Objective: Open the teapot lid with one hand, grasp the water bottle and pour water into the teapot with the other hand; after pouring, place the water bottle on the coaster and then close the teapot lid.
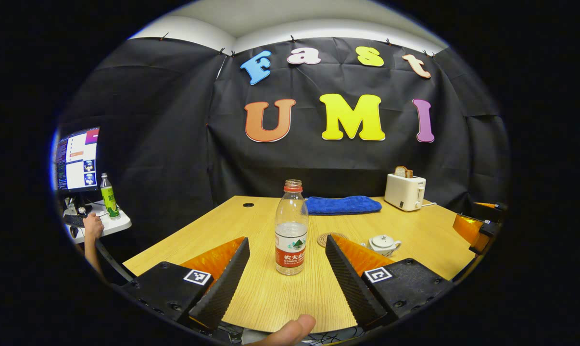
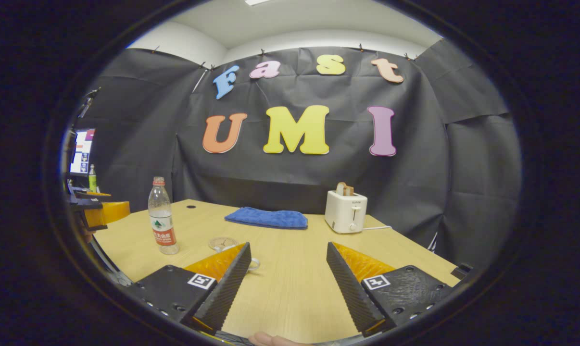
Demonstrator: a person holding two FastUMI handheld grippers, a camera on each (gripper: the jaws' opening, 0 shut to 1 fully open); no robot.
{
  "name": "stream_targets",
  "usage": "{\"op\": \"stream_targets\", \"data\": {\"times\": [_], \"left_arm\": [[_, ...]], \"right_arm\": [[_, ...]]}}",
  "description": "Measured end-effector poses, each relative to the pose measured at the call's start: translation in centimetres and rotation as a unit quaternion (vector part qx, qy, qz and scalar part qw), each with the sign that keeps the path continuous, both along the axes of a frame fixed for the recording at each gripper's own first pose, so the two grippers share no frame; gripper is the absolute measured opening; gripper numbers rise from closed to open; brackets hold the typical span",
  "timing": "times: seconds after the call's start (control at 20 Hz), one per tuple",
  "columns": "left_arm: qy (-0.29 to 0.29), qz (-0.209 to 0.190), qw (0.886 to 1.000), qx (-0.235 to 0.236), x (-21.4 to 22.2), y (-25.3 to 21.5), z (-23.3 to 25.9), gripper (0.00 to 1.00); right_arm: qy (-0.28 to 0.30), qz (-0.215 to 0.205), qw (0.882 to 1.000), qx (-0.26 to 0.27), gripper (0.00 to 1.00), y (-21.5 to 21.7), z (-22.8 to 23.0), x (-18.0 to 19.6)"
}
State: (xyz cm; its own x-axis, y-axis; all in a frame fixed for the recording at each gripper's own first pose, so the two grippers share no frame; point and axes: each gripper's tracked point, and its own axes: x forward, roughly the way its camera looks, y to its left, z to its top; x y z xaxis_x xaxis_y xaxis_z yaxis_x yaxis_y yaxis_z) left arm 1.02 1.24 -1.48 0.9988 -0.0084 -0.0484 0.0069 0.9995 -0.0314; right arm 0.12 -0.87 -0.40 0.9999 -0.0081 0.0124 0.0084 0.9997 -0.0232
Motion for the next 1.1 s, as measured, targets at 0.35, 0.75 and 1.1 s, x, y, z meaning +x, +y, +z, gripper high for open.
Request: {"op": "stream_targets", "data": {"times": [0.35, 0.75, 1.1], "left_arm": [[0.003, 0.008, 1.0, 0.003, 0.6, 1.3, -0.7, 1.0], [0.014, 0.01, 1.0, 0.004, 1.3, 2.3, -1.7, 1.0], [0.023, 0.023, 0.999, -0.003, 1.7, 3.8, -2.5, 1.0]], "right_arm": [[0.002, 0.011, 1.0, -0.013, 0.97, 2.0, -1.4, 0.8], [-0.023, 0.019, 1.0, 0.003, 0.95, 6.1, -1.0, 4.8], [0.016, 0.032, 0.999, 0.013, 0.95, 9.7, -3.7, 10.1]]}}
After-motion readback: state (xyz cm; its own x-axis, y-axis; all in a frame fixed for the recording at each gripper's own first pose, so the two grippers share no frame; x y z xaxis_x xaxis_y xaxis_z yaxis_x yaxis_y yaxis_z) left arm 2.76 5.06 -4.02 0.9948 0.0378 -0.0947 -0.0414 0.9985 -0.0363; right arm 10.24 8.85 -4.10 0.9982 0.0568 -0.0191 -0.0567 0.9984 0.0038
